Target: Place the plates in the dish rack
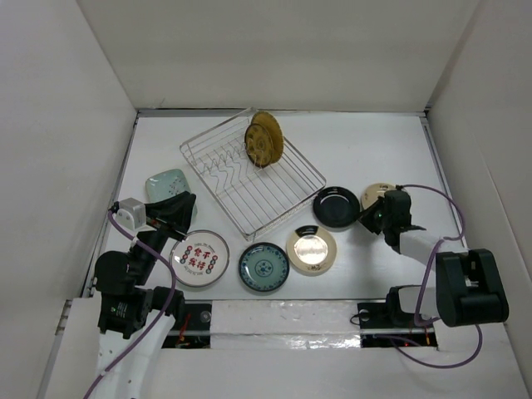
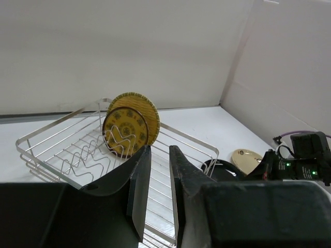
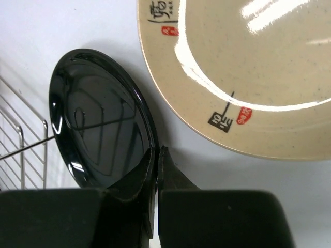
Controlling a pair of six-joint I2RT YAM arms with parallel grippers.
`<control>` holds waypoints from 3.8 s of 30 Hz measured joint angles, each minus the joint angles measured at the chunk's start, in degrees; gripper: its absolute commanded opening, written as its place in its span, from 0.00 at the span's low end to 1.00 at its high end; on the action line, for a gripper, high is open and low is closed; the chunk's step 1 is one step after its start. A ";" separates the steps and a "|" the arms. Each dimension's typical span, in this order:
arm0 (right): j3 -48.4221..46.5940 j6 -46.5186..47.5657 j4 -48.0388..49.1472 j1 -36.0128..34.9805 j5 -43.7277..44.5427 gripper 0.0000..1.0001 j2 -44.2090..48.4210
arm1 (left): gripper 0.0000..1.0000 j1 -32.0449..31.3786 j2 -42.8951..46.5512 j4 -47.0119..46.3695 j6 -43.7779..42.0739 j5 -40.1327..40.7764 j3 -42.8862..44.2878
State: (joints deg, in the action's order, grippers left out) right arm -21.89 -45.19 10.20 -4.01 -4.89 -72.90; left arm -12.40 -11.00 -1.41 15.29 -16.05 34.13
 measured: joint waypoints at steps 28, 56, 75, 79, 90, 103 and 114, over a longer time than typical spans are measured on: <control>-53.79 29.92 -16.81 -34.69 39.52 0.00 -8.70 | 0.19 0.00 0.02 0.00 0.00 -0.22 0.00; -101.22 58.38 -25.14 -45.33 53.96 0.16 -61.42 | 0.27 0.00 0.02 0.00 0.00 0.00 0.00; -31.69 24.13 -6.12 -32.33 47.12 0.77 1.68 | 0.94 0.00 5.77 2.38 12.57 30.82 17.88; -10.19 10.88 -7.37 -11.08 42.16 0.78 17.22 | 0.94 0.00 8.46 1.07 15.43 34.62 23.15; -0.55 5.51 -16.20 25.09 17.11 0.74 18.88 | 0.99 -0.07 5.64 4.72 16.46 37.59 28.33; 0.72 1.38 -5.18 27.69 0.90 0.62 5.14 | 0.99 -4.87 5.64 5.29 14.14 41.99 25.35; -0.83 -4.13 11.47 28.06 -5.38 0.00 -9.94 | 0.99 -4.76 5.60 3.72 14.16 40.96 24.48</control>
State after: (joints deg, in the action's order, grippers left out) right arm -22.72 -49.32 21.67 24.05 -10.26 -82.85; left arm -17.17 -5.41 2.31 29.45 24.91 58.61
